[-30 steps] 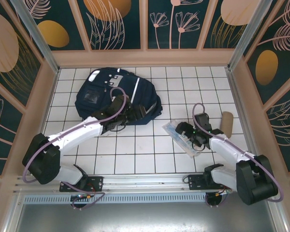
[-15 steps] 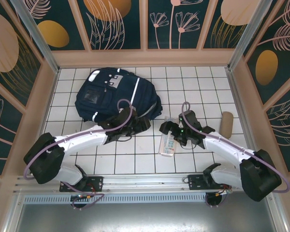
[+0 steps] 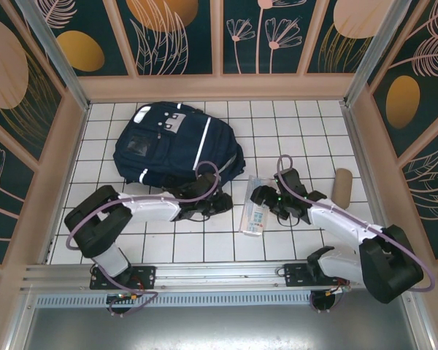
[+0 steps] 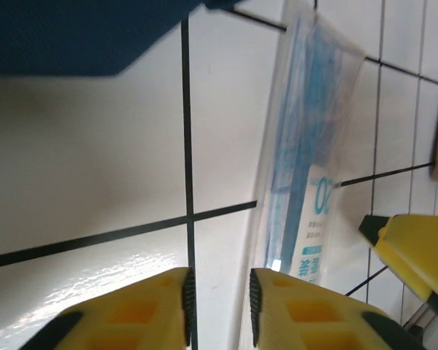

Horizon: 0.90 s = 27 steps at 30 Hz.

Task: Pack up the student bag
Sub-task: Pick up the loose stationery at the center of the table.

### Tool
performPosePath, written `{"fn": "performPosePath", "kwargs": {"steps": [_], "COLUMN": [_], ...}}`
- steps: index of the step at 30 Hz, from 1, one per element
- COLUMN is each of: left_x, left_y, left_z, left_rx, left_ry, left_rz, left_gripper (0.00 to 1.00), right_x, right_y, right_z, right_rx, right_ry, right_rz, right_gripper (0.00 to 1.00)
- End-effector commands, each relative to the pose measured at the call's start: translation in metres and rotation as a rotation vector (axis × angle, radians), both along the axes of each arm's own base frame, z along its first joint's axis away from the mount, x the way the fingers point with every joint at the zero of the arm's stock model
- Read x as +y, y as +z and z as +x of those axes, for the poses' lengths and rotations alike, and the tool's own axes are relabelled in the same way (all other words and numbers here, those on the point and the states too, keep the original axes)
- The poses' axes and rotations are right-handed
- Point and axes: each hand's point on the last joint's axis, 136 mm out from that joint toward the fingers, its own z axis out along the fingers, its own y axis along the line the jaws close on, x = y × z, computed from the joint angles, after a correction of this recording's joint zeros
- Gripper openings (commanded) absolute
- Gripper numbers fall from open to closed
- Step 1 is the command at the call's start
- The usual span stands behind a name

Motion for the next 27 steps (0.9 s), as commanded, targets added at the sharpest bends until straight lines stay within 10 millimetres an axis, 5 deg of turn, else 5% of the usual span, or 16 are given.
{"fn": "performPosePath", "kwargs": {"steps": [1, 11, 21, 27], "left_x": [-0.024, -0.046, -0.043, -0.037], "left_y": [0.001, -0.022, -0.04, -0.042], "left_z": [0.002, -0.004, -0.01, -0.012], "left_rx": [-0.023, -0.003, 0.034, 0.036], "left_ry": [-0.061, -0.129, -0.138, -0.127], "left_rz": [-0.026, 0.018, 0.048, 0.058], "left_gripper": [0.24, 0.16, 0.08, 0.07], "right_x": [-0.011, -0.001, 0.04, 0.041], "right_y": [-0.015, -0.027, 0.001, 0.023], "right_z": [-0.001, -0.003, 0.001, 0.004], "right_rx": [0.017, 0.038, -0.005, -0.063], "right_ry": [-0.005, 0.036, 0.149, 0.165], "right_rz": [-0.053, -0.001, 0.227, 0.29], "right_gripper": [0.81, 0.66, 0.6, 0.54]}}
